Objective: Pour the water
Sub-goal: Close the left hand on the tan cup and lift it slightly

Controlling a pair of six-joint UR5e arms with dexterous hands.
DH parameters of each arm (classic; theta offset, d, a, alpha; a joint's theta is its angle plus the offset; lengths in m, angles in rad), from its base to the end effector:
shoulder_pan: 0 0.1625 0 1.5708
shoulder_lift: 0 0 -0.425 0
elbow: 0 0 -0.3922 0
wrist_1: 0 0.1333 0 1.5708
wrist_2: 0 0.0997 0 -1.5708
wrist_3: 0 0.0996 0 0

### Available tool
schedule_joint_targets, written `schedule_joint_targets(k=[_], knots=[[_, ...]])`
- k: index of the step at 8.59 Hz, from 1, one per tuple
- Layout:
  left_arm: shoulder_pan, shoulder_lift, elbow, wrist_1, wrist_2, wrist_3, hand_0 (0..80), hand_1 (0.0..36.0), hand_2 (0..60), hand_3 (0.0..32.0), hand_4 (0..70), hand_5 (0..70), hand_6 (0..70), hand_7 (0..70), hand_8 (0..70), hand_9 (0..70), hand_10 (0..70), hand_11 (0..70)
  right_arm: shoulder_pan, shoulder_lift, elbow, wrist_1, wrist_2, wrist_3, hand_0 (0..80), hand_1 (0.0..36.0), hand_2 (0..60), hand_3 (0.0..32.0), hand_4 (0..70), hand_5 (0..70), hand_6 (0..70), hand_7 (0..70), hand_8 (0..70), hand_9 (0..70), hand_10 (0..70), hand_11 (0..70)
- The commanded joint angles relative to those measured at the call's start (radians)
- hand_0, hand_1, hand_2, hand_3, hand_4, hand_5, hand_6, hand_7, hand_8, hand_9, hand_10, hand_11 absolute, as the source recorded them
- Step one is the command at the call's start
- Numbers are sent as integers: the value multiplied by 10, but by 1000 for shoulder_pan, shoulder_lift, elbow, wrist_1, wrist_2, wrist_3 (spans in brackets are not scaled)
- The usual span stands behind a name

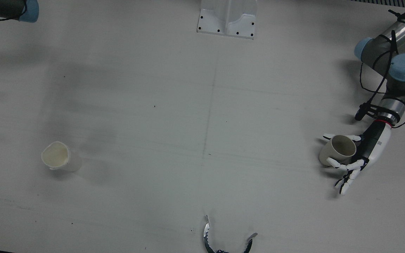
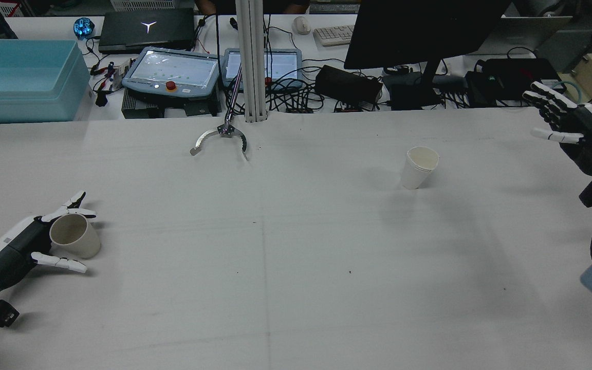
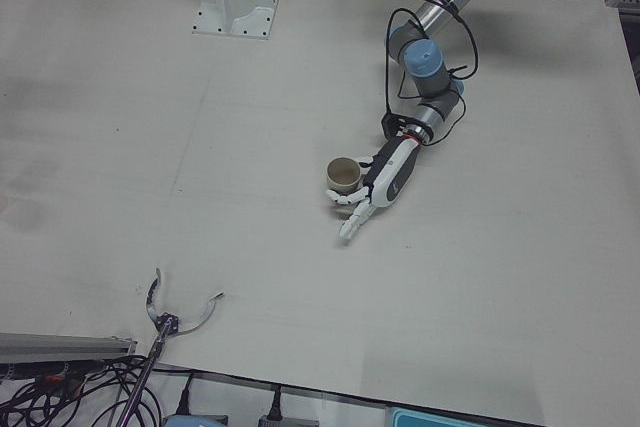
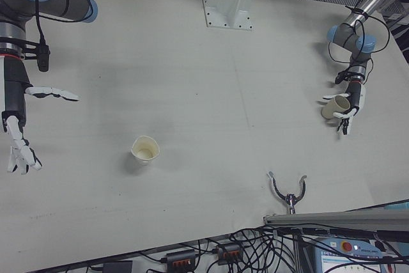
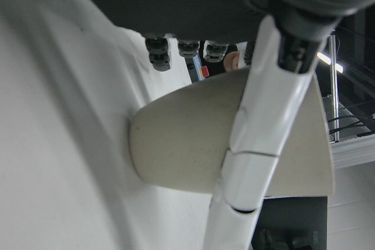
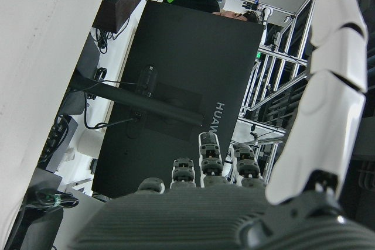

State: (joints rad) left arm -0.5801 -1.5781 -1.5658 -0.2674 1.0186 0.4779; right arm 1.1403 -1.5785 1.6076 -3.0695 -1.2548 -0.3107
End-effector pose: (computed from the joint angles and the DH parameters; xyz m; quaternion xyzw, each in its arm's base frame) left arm 0.3195 -0.4312 0.6601 -0.0345 0.7825 -0.5779 0.2294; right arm -0.0565 -0.5166 0.6657 0.0614 -0.7377 0.6594 0.1310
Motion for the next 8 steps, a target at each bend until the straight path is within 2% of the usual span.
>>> schedule_joint_targets(k=[1, 2, 3, 5, 6, 8], knots=[[0, 0, -31, 95, 0, -39, 800, 360, 582, 0, 552, 700, 21, 51, 46, 2, 60, 129, -1, 2, 0, 0, 0, 1, 504, 176, 139, 20, 57, 78, 144, 159, 84, 68, 0, 0], [0, 1, -57, 138, 0, -45, 800, 360, 600, 0, 642, 700, 24, 59, 48, 0, 64, 131, -1, 2, 0, 0, 0, 1, 503, 176, 139, 20, 60, 78, 145, 160, 82, 65, 0, 0], [-3, 1, -69, 146, 0, -47, 800, 360, 600, 0, 700, 700, 30, 83, 47, 2, 69, 136, -1, 2, 0, 0, 0, 1, 505, 176, 140, 20, 57, 78, 143, 158, 82, 65, 0, 0], [-6, 3, -86, 186, 0, -83, 800, 360, 600, 0, 700, 700, 86, 174, 52, 20, 89, 162, -1, 2, 0, 0, 0, 1, 504, 176, 143, 22, 59, 78, 145, 159, 82, 64, 0, 0], [-7, 6, -97, 206, 0, -108, 800, 360, 600, 0, 700, 700, 139, 253, 67, 48, 105, 185, -4, 3, -5, 0, 2, -1, 505, 176, 142, 22, 59, 78, 145, 160, 81, 64, 0, 0], [-14, 20, -144, 229, 0, -127, 800, 360, 600, 0, 700, 700, 125, 201, 57, 34, 102, 181, -10, 63, -58, 0, 2, -4, 507, 179, 146, 18, 70, 79, 150, 166, 83, 66, 0, 0]])
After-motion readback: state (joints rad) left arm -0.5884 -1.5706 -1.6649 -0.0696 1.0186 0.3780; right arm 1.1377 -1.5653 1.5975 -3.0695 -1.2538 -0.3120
